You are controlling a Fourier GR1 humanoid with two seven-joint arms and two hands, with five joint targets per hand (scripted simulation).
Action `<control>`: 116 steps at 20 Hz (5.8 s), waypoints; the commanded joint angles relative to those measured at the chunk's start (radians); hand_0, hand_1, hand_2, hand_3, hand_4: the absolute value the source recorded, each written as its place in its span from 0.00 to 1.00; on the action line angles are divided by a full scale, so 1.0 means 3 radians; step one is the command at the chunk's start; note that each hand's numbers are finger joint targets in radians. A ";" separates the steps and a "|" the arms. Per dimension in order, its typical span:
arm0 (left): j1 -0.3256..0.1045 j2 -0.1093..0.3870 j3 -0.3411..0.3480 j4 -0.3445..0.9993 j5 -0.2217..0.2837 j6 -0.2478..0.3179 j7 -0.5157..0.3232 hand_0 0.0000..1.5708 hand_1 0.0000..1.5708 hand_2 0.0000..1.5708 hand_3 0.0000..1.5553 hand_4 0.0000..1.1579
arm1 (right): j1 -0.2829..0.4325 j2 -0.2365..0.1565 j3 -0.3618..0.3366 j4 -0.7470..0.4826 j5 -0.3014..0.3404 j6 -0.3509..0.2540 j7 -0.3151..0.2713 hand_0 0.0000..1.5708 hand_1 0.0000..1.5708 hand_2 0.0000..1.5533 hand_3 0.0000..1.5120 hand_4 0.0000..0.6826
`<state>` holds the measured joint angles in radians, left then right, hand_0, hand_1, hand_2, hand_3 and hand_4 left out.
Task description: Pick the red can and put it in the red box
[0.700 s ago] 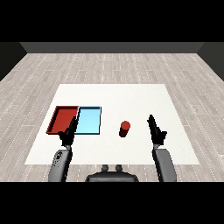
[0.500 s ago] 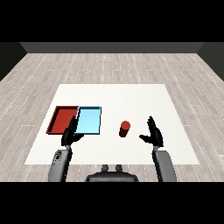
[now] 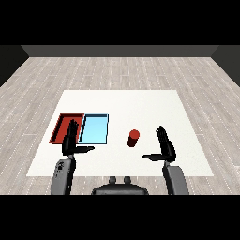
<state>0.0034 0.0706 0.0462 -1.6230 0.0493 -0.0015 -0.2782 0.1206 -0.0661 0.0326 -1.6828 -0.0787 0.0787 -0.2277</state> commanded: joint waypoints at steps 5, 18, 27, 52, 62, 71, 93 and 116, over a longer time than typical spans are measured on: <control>0.0031 -0.0067 0.0024 0.0079 0.0050 -0.0066 -0.0285 0.00 0.00 0.00 0.00 0.00 | -0.0004 0.0123 0.0014 0.0150 -0.0016 0.0080 -0.0329 0.00 0.00 0.00 0.00 0.00; -0.0051 -0.0087 -0.0029 0.0099 -0.0096 -0.0009 -0.0318 0.00 0.00 0.00 0.00 0.00 | -0.0381 0.0057 -0.0237 0.0532 -0.0069 0.0097 -0.0283 0.00 0.00 0.00 0.00 0.00; -0.0187 -0.0030 0.0092 0.0070 0.0060 -0.0052 -0.0097 0.00 0.00 0.00 0.00 0.00 | -0.0472 0.0067 -0.0230 0.0868 -0.0102 0.0220 -0.0449 0.00 0.00 0.00 0.00 0.00; -0.0088 -0.0057 0.0056 -0.0056 0.0112 -0.0101 -0.0081 0.00 0.00 0.00 0.00 0.00 | -0.1001 0.0123 0.0084 0.1841 -0.0651 -0.0082 -0.0714 0.00 0.00 0.00 0.00 0.00; -0.0012 -0.0054 0.0109 -0.0101 0.0197 -0.0155 -0.0145 0.00 0.00 0.00 0.00 0.00 | -0.1335 0.0220 0.0453 0.2239 -0.0888 -0.0448 -0.0873 0.00 0.00 0.00 0.00 0.00; 0.0068 0.0039 0.0195 -0.0181 0.0216 -0.0199 -0.0123 0.00 0.00 0.00 0.00 0.00 | -0.1412 0.0220 0.0519 0.2608 -0.0844 -0.0432 -0.1200 0.00 0.00 0.00 0.00 0.00; -0.0149 0.0032 0.0305 0.0224 0.0290 -0.0220 -0.0324 0.00 0.00 0.00 0.00 0.00 | -0.1710 0.0220 0.0552 0.2899 -0.0994 -0.0503 -0.1061 0.00 0.00 0.00 0.00 0.00; -0.0211 -0.0163 -0.0045 -0.0004 -0.0045 0.0014 -0.0088 0.00 0.00 0.00 0.00 0.00 | -0.1836 0.0138 0.0652 0.2310 -0.0588 -0.1169 -0.0664 0.93 0.93 0.93 0.93 0.97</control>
<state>0.0098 0.0349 0.0559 -1.6159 0.0509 -0.0256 -0.3746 -0.4019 -0.0097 0.2532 -0.9450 -0.2669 -0.2829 -0.4592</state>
